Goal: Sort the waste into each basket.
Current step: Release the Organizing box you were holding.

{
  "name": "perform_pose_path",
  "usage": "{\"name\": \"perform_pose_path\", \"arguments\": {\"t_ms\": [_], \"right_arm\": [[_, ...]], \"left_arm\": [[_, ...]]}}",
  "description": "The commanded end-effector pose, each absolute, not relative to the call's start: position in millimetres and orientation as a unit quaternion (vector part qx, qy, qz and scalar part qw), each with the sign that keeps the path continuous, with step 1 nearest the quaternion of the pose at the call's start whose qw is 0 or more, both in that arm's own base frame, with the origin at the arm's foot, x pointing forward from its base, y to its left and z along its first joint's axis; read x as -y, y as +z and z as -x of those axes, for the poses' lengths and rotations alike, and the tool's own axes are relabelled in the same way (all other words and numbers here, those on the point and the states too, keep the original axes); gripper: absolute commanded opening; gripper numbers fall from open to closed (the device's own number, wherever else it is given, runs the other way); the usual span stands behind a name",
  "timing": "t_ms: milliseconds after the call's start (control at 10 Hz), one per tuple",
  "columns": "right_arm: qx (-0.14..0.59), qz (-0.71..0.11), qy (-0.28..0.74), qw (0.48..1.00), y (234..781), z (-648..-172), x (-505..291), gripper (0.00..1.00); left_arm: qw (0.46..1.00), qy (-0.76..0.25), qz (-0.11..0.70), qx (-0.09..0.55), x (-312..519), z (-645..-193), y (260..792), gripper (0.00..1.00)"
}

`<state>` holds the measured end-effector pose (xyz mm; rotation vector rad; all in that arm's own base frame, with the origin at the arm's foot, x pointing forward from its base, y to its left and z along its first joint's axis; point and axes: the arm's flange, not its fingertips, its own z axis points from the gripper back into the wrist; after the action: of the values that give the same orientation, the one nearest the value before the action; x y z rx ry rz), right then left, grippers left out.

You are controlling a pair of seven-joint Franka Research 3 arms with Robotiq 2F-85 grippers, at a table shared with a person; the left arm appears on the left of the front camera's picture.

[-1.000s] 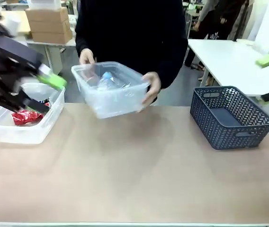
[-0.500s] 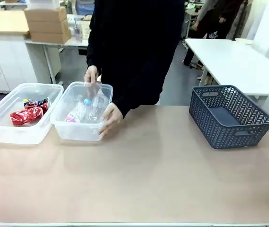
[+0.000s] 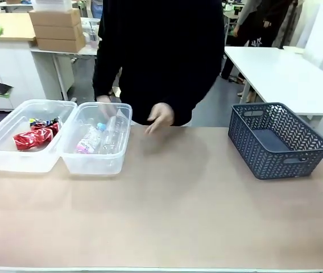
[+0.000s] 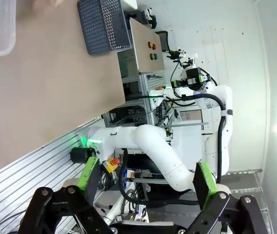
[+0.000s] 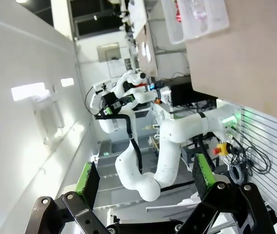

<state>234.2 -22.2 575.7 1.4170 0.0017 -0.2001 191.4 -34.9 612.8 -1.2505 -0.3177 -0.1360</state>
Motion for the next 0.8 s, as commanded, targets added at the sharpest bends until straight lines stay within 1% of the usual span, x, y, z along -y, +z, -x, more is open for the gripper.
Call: {"name": "perform_pose_path", "arguments": {"t_ms": [0, 700], "right_arm": [[0.007, -0.648, -0.081, 0.757, 575.7, -235.4, 26.5, 1.00], [0.007, -0.648, -0.081, 0.757, 575.7, -235.4, 26.5, 1.00]], "left_arm": [[0.789, -0.075, 0.590, 0.155, 35.0, -194.1, 612.7, 1.00], [0.789, -0.075, 0.590, 0.155, 35.0, -194.1, 612.7, 1.00]]}}
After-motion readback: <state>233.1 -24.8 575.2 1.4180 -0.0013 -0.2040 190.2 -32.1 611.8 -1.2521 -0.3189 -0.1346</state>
